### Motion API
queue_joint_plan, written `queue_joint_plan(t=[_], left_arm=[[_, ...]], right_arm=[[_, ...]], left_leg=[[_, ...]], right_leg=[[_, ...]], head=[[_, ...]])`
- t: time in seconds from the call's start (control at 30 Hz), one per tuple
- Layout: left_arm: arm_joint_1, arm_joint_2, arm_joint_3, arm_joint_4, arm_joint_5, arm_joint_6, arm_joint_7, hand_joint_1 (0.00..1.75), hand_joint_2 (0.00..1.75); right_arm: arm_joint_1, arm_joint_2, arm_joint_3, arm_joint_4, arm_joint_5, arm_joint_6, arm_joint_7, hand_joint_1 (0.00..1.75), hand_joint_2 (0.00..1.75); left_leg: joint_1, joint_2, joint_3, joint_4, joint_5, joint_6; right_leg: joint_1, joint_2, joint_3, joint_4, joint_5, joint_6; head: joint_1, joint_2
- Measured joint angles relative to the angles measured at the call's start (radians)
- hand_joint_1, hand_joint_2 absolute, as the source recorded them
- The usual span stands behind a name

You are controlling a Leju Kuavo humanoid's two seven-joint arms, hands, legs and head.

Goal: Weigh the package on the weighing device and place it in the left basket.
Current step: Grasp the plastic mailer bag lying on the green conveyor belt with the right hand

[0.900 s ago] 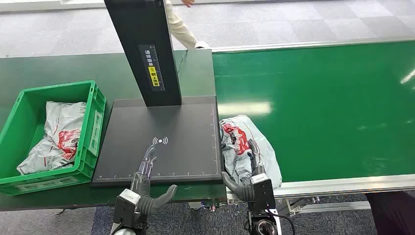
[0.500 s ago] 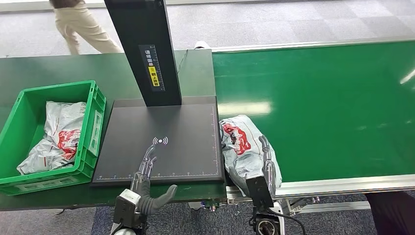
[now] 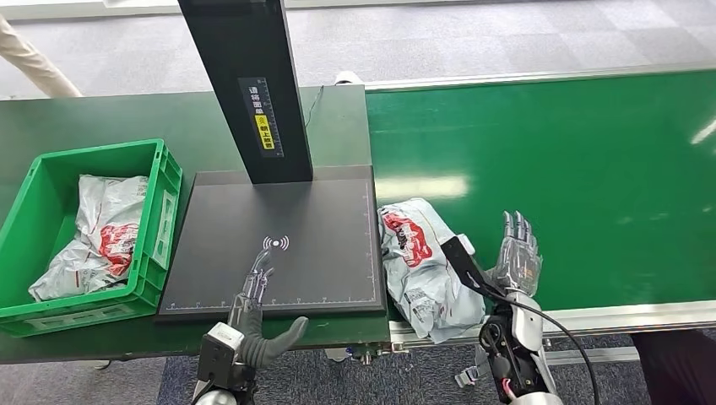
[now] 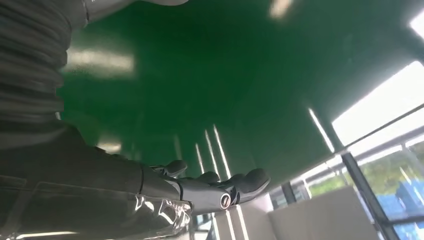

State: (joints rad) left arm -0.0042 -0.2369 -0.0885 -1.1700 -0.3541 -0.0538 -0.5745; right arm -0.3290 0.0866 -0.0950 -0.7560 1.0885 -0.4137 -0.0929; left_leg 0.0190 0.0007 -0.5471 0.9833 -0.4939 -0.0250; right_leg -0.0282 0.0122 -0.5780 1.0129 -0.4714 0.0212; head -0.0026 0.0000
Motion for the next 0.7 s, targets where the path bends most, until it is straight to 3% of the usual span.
queue_joint_plan(t=[0.1, 0.17, 0.27, 0.33, 0.43, 0.7], left_arm=[[-0.002, 0.001, -0.001, 0.002, 0.008, -0.001, 0.0, 0.0, 1.75], [-0.005, 0.002, -0.002, 0.008, 0.014, -0.004, -0.002, 0.0, 1.75], [-0.02, 0.006, -0.007, 0.029, 0.023, -0.008, -0.017, 0.0, 1.75], [-0.031, 0.008, -0.01, 0.049, 0.025, -0.003, -0.033, 0.0, 1.75], [-0.043, 0.01, -0.013, 0.076, 0.023, 0.002, -0.047, 0.0, 1.75], [-0.055, 0.012, -0.014, 0.109, 0.021, 0.004, -0.053, 0.0, 1.75]], right_arm=[[-0.031, -0.009, -0.024, 0.075, -0.103, 0.162, -0.092, 0.0, 1.75], [-0.038, -0.014, -0.035, 0.115, -0.18, 0.325, -0.179, 0.0, 1.75], [-0.038, -0.024, -0.042, 0.165, -0.285, 0.563, -0.372, 0.0, 1.75], [-0.042, -0.031, -0.044, 0.198, -0.342, 0.649, -0.494, 0.0, 1.75], [-0.056, -0.037, -0.049, 0.243, -0.387, 0.684, -0.57, 0.0, 1.75], [-0.08, -0.042, -0.052, 0.296, -0.403, 0.7, -0.585, 0.0, 1.75]], left_leg=[[0.0, 0.0, -0.001, 0.0, 0.0, 0.0], [0.0, 0.0, -0.001, 0.0, 0.0, 0.0], [0.0, 0.0, -0.001, 0.0, 0.0, 0.0], [0.0, 0.0, -0.002, 0.0, 0.0, 0.0], [0.0, 0.001, -0.001, 0.0, 0.0, 0.0], [0.0, 0.0, -0.001, 0.0, 0.0, 0.0]], right_leg=[[0.0, 0.0, 0.0, 0.0, 0.0, 0.0], [0.0, 0.0, -0.001, 0.0, 0.0, 0.0], [0.0, 0.0, -0.001, 0.0, 0.0, 0.0], [0.0, 0.0, -0.001, 0.0, 0.0, 0.0], [0.0, 0.0, -0.001, 0.0, 0.0, 0.0], [0.0, 0.0, -0.001, 0.0, 0.0, 0.0]], head=[[0.0, 0.0], [0.0, 0.0], [0.0, 0.0], [0.0, 0.0], [0.0, 0.0], [0.0, 0.0]])
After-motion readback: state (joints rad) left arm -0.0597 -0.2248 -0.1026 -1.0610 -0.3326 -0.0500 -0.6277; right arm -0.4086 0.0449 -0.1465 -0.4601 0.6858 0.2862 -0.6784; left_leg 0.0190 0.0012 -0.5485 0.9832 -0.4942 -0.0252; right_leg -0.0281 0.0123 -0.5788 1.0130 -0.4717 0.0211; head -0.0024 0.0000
